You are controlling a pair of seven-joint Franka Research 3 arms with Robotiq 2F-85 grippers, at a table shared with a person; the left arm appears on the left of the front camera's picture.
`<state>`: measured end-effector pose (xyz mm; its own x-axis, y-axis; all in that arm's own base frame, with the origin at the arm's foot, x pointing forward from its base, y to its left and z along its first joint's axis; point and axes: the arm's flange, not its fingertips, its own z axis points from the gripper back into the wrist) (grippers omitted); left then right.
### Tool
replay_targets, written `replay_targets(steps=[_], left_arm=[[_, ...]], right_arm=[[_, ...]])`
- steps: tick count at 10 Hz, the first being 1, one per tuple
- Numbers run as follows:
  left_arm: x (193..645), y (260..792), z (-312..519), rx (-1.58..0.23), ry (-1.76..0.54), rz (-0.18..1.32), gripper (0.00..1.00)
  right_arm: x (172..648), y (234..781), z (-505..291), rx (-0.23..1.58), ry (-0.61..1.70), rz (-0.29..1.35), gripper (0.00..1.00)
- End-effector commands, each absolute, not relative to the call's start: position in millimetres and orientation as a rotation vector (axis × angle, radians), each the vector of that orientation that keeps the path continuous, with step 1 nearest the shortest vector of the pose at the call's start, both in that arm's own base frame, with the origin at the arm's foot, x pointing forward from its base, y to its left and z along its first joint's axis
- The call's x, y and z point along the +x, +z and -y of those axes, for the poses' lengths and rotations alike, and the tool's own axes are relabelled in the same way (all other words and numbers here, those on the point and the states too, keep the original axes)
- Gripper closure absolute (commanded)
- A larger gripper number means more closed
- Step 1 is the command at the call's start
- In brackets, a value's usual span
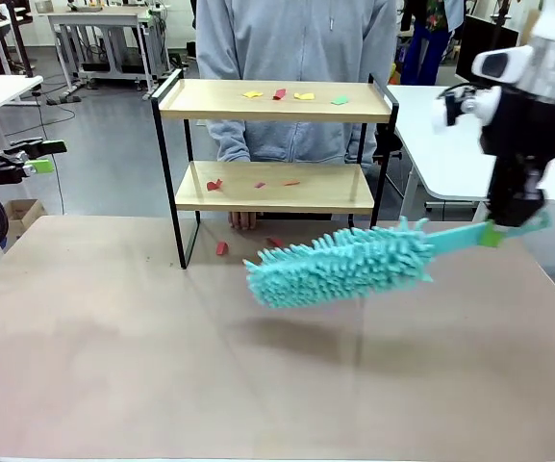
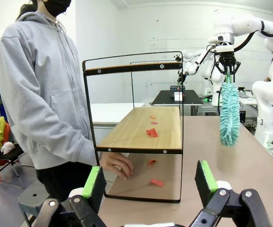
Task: Clean the shelf.
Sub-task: Clean the specific section of the Shelf indicated by the human with the Duster.
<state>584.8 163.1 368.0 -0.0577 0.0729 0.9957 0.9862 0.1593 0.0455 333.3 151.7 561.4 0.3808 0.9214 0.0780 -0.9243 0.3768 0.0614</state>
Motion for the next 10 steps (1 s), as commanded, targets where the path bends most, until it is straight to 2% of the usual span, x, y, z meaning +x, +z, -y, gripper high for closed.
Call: replay_targets(steps=[1,4,5,6,10], left_arm=[[584.1,371.2,-162.6,-1.108,-1.1,1.385,0.0],[584.1,371.2,-162.6,-1.108,-1.1,1.385,0.0],[584.1,371.2,-162.6,-1.108,-1.1,1.385,0.0],[584.1,371.2,-162.6,-1.108,-1.1,1.385,0.0],[584.1,371.2,-162.6,-1.108,-1.1,1.385,0.0]], right_arm=[[335.1,545.5,-191.1,0.108,1.017,0.115,0.87],[342.3,523.9,-236.4,0.157,0.925,0.141,0.87],[339.3,525.0,-237.2,0.202,0.974,0.124,0.87],[340.5,530.8,-230.7,0.116,0.955,0.121,0.87],[342.1,525.3,-235.6,0.13,0.956,0.114,0.87]])
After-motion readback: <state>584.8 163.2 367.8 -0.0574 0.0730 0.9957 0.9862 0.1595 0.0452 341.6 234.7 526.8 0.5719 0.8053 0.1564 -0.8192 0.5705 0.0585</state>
